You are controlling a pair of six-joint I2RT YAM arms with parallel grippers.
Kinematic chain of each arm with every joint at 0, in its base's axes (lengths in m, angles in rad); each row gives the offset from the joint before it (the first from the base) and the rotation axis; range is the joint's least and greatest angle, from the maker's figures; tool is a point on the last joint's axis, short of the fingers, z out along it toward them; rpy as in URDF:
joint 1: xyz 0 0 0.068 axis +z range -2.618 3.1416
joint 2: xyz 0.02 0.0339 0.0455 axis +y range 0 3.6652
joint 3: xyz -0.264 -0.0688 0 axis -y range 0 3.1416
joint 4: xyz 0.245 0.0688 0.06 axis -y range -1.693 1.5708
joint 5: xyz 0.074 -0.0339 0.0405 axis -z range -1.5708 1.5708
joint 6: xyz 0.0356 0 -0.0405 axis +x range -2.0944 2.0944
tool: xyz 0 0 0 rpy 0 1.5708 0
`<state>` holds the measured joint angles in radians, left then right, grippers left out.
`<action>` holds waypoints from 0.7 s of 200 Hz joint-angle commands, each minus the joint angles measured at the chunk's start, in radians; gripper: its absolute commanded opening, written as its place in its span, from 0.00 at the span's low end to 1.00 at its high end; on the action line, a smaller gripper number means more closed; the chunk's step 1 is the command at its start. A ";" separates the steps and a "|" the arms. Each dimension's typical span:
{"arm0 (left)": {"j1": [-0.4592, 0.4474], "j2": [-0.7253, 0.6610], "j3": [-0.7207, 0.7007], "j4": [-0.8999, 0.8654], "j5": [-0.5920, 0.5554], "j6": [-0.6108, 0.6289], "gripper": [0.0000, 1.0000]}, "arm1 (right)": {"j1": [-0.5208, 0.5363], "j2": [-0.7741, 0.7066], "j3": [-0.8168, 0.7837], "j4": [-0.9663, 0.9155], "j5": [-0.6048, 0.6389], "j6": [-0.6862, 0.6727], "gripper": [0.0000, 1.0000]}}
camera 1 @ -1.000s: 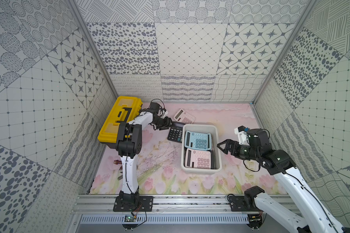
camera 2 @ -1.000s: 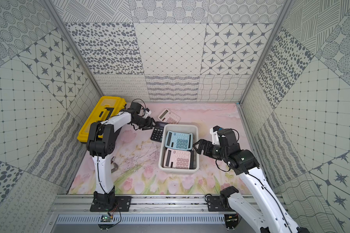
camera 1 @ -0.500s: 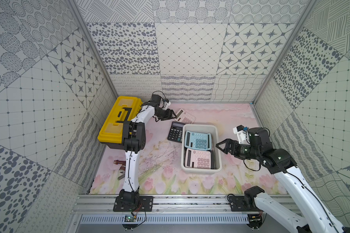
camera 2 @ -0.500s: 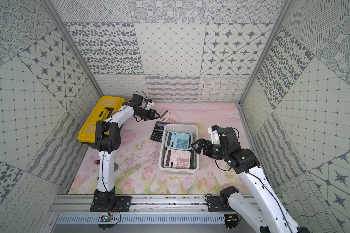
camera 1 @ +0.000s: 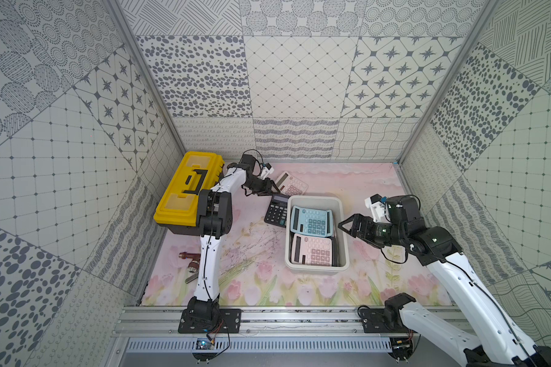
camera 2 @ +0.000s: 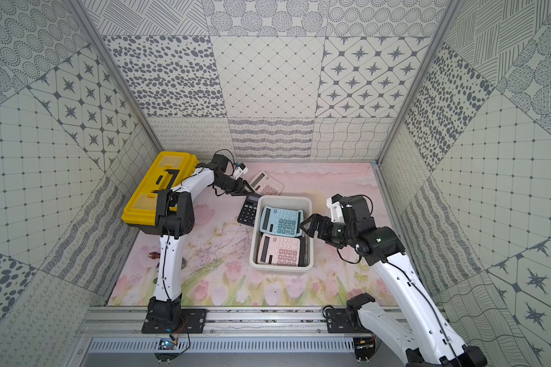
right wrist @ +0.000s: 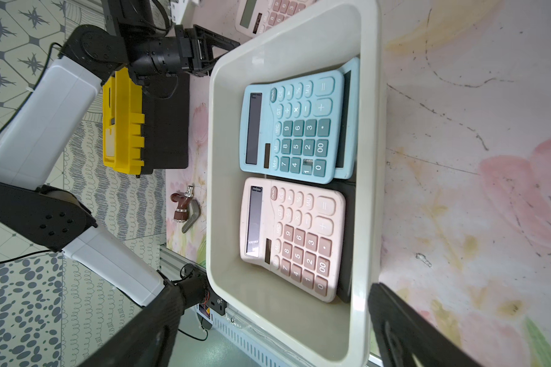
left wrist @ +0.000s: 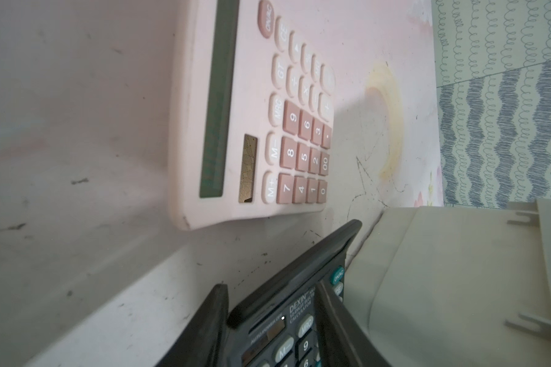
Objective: Put the calculator in the storage box
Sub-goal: Pick up the calculator from the center of the board.
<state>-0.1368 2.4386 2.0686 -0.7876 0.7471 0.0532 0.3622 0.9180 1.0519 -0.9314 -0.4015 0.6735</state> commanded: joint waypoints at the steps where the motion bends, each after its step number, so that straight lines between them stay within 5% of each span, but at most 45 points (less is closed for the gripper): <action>1: -0.006 -0.015 -0.001 -0.094 0.026 0.075 0.46 | -0.006 0.019 0.047 0.024 -0.007 -0.005 0.97; 89: -0.015 0.049 0.116 -0.173 -0.083 0.083 0.53 | -0.008 0.039 0.053 0.026 -0.013 -0.012 0.97; 140: -0.062 0.045 0.124 -0.197 -0.244 0.093 0.51 | -0.009 0.065 0.051 0.050 -0.019 -0.015 0.97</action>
<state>-0.1665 2.4828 2.1761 -0.9092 0.6426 0.1059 0.3580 0.9749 1.0866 -0.9287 -0.4126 0.6720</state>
